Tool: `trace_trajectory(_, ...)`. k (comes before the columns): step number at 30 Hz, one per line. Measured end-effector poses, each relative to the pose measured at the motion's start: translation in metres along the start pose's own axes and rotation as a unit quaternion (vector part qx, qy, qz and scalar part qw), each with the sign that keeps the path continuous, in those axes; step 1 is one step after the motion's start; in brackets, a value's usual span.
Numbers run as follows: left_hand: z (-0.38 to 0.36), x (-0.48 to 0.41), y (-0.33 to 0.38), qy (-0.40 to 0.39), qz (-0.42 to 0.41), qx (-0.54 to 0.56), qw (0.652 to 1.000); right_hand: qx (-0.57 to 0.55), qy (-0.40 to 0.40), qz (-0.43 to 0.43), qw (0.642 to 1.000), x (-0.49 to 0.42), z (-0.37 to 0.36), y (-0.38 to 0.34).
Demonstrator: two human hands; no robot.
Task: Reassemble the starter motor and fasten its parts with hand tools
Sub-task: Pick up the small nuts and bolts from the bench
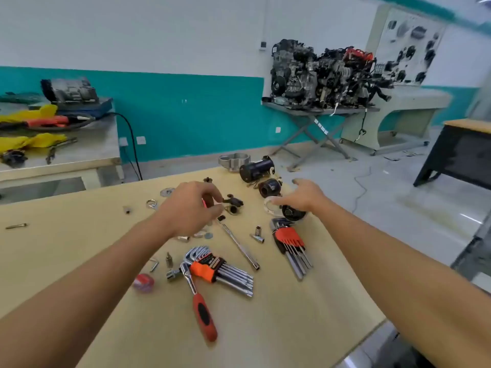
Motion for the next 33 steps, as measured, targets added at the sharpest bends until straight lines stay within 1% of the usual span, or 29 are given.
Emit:
trace_trajectory(1,-0.008,-0.006,0.002,-0.013,0.000,0.005,1.000,0.010,-0.033,0.014,0.999,0.000,-0.012,0.000)
trace_trajectory(2,-0.012,-0.010,0.001,-0.022,0.006,0.001,1.000,0.019,-0.029,0.024,0.999,-0.001,-0.020,0.000)
trace_trajectory(4,-0.022,-0.014,-0.007,-0.044,0.012,-0.012,0.999,0.023,0.030,0.014,0.999,0.000,-0.031,0.009)
trace_trajectory(5,-0.021,-0.014,-0.014,-0.041,0.015,-0.008,0.999,0.018,0.060,0.009,0.998,0.000,-0.033,0.012)
trace_trajectory(9,0.011,-0.005,-0.041,0.022,0.031,0.020,0.999,-0.012,0.122,0.007,0.992,0.002,-0.016,0.007)
trace_trajectory(11,0.028,0.001,-0.046,0.051,0.039,0.019,0.998,-0.030,0.143,0.034,0.989,0.008,0.002,-0.013)
trace_trajectory(13,0.040,0.007,-0.045,0.054,0.050,0.045,0.996,-0.051,0.145,0.086,0.984,0.023,0.020,-0.047)
trace_trajectory(16,0.043,0.020,-0.038,0.009,0.097,0.167,0.981,-0.080,0.105,0.211,0.969,0.062,0.026,-0.119)
trace_trajectory(17,0.042,0.027,-0.034,-0.006,0.098,0.192,0.977,-0.098,0.073,0.252,0.960,0.077,0.019,-0.143)
trace_trajectory(19,0.047,0.043,-0.033,-0.010,0.088,0.215,0.973,-0.125,-0.003,0.305,0.944,0.106,-0.004,-0.182)
trace_trajectory(22,0.069,0.077,-0.054,0.013,0.083,0.230,0.970,-0.151,-0.085,0.333,0.927,0.134,-0.044,-0.216)
trace_trajectory(25,0.090,0.120,-0.088,0.031,0.107,0.228,0.967,-0.168,-0.162,0.369,0.900,0.160,-0.083,-0.241)
trace_trajectory(27,0.101,0.144,-0.109,0.042,0.140,0.257,0.955,-0.154,-0.181,0.408,0.881,0.174,-0.101,-0.259)
trace_trajectory(30,0.108,0.172,-0.146,0.055,0.215,0.311,0.924,-0.117,-0.203,0.457,0.858,0.175,-0.118,-0.283)
trace_trajectory(31,0.108,0.180,-0.157,0.055,0.238,0.319,0.916,-0.112,-0.214,0.452,0.859,0.167,-0.120,-0.286)
trace_trajectory(32,0.108,0.188,-0.168,0.057,0.256,0.324,0.909,-0.113,-0.213,0.436,0.867,0.152,-0.119,-0.287)
trace_trajectory(33,0.108,0.195,-0.178,0.064,0.269,0.327,0.904,-0.118,-0.191,0.416,0.881,0.132,-0.114,-0.283)
Point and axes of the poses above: each hand's wrist, its own x-axis away from the middle knuckle, its own z-axis out of the back of the hand, y = z × x, the point moved 6 cm from there along -x, towards the middle knuckle, and after that the axes turned 1 degree about z, right-handed, at the moved point
